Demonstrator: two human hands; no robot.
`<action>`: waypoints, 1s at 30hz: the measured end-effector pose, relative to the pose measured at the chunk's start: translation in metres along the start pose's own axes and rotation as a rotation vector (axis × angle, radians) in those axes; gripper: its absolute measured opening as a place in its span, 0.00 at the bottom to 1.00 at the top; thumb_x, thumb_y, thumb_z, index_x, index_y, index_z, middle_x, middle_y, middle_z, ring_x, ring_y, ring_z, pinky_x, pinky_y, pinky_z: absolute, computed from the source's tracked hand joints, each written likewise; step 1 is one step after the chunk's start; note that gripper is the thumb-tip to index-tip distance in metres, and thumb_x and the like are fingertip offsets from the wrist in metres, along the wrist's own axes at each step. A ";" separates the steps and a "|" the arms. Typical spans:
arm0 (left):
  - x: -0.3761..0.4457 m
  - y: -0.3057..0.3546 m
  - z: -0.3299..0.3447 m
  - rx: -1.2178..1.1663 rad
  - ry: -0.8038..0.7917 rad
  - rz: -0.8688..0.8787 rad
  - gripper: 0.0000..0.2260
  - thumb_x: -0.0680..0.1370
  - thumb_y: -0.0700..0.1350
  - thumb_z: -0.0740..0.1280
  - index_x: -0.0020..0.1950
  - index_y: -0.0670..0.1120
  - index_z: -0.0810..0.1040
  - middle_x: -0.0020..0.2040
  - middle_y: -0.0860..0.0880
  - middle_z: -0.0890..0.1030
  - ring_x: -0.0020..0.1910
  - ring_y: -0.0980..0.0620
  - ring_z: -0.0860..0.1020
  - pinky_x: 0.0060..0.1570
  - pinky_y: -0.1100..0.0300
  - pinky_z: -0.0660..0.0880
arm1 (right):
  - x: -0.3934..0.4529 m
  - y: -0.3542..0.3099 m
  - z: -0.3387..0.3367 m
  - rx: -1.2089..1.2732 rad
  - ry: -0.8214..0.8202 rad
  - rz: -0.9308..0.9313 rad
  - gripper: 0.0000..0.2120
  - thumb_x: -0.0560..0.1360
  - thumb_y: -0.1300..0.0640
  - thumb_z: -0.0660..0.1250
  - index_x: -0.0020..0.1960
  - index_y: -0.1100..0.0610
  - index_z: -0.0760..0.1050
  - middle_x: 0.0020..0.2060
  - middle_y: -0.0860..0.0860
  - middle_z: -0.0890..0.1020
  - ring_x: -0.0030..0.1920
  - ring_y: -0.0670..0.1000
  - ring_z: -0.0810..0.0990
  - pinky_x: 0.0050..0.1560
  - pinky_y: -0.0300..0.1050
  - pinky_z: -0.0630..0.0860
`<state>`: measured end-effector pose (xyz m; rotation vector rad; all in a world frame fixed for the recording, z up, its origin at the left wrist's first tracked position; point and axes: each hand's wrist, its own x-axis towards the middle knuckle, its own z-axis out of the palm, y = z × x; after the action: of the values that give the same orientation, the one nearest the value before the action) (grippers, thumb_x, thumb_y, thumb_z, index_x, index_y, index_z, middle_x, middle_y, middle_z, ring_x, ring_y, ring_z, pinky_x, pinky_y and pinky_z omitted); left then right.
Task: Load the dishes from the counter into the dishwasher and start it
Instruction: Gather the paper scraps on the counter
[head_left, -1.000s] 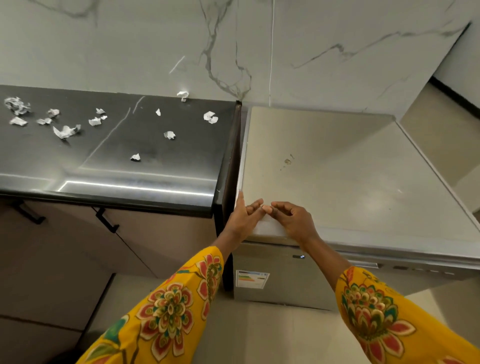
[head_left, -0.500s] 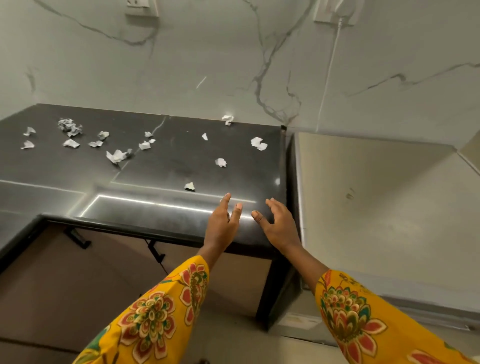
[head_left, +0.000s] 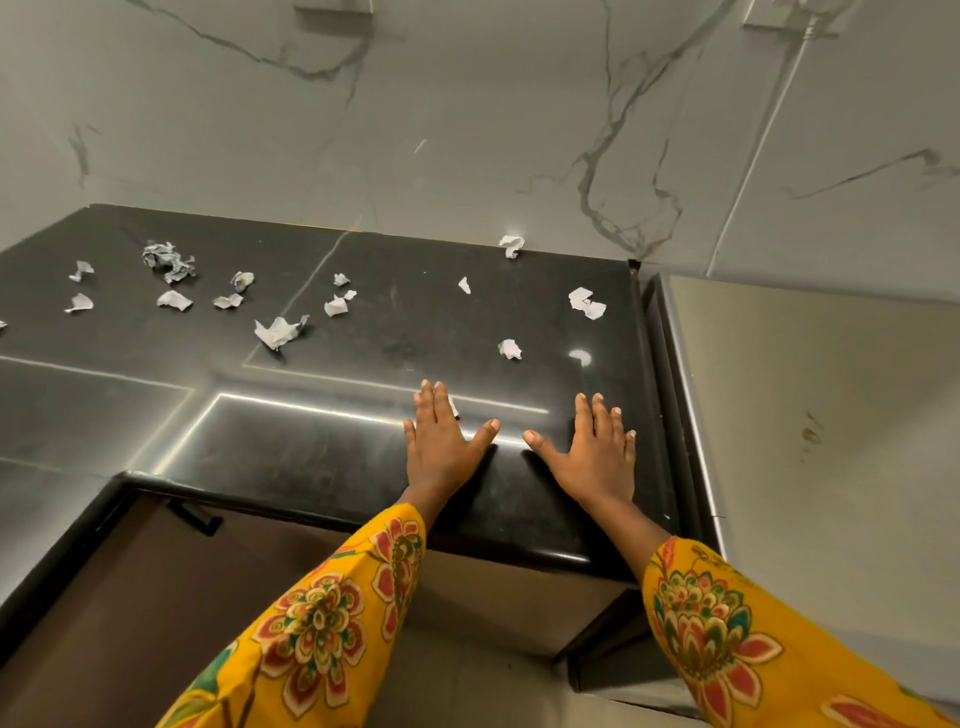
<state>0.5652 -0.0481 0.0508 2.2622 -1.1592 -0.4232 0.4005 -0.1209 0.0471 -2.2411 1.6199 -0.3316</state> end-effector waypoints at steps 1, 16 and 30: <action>0.005 0.000 0.000 0.017 -0.001 -0.003 0.41 0.76 0.62 0.62 0.78 0.42 0.44 0.79 0.45 0.44 0.77 0.48 0.42 0.74 0.49 0.42 | 0.004 -0.001 0.000 -0.015 -0.004 0.005 0.46 0.70 0.27 0.55 0.77 0.52 0.46 0.77 0.53 0.47 0.77 0.56 0.43 0.74 0.56 0.41; 0.111 0.014 0.011 0.248 0.013 -0.003 0.43 0.74 0.70 0.53 0.78 0.45 0.44 0.78 0.45 0.42 0.77 0.47 0.42 0.74 0.47 0.43 | 0.137 -0.029 0.008 -0.126 -0.045 -0.052 0.51 0.65 0.22 0.53 0.77 0.47 0.40 0.76 0.58 0.38 0.74 0.65 0.35 0.74 0.60 0.38; 0.205 0.017 0.008 0.215 0.060 -0.057 0.45 0.73 0.71 0.55 0.78 0.45 0.44 0.78 0.45 0.40 0.77 0.47 0.41 0.74 0.47 0.44 | 0.264 -0.041 0.009 -0.110 -0.107 -0.056 0.52 0.63 0.21 0.56 0.76 0.44 0.39 0.75 0.60 0.38 0.74 0.66 0.39 0.74 0.61 0.40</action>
<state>0.6680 -0.2260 0.0498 2.4799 -1.1595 -0.2605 0.5233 -0.3583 0.0509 -2.3451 1.5576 -0.1367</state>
